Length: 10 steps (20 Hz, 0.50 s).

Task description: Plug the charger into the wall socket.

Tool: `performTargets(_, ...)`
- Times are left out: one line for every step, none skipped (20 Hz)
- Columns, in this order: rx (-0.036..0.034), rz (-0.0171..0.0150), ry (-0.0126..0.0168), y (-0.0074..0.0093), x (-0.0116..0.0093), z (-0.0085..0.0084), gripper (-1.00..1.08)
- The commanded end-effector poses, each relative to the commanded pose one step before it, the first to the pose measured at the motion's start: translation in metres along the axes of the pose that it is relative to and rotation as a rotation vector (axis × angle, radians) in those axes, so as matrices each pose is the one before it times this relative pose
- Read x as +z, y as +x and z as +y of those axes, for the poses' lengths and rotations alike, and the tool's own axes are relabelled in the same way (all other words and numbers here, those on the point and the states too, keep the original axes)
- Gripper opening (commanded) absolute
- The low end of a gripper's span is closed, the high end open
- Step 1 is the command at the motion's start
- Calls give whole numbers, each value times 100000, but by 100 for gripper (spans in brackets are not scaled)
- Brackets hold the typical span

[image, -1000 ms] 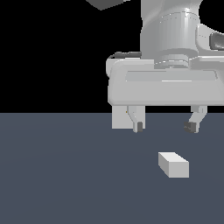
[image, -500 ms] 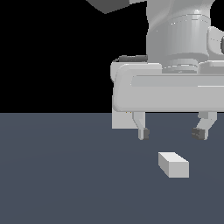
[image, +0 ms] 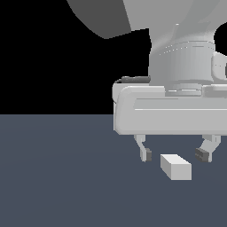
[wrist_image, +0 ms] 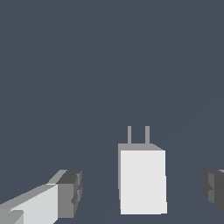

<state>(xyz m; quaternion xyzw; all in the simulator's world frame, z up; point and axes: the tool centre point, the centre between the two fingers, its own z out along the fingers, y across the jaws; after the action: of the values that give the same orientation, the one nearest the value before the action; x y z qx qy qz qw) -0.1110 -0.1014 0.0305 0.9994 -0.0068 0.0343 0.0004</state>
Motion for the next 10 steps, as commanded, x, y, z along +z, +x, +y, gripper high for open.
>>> performTargets(-9, 45, 2, -79, 989, 36, 100)
performTargets(-37, 49, 31, -12, 259, -6, 100)
performTargets(0, 0, 0, -12, 228, 11, 100)
performTargets(0, 0, 0, -8, 177, 9, 100)
performTargets(0, 0, 0, -5, 126, 6, 100)
performTargets(0, 0, 0, -3, 75, 4, 100)
performTargets(0, 0, 0, -1, 25, 1, 100)
performTargets(0, 0, 0, 0, 0, 0, -100)
performTargets(0, 0, 0, 0, 0, 0, -100)
performTargets(0, 0, 0, 0, 0, 0, -100)
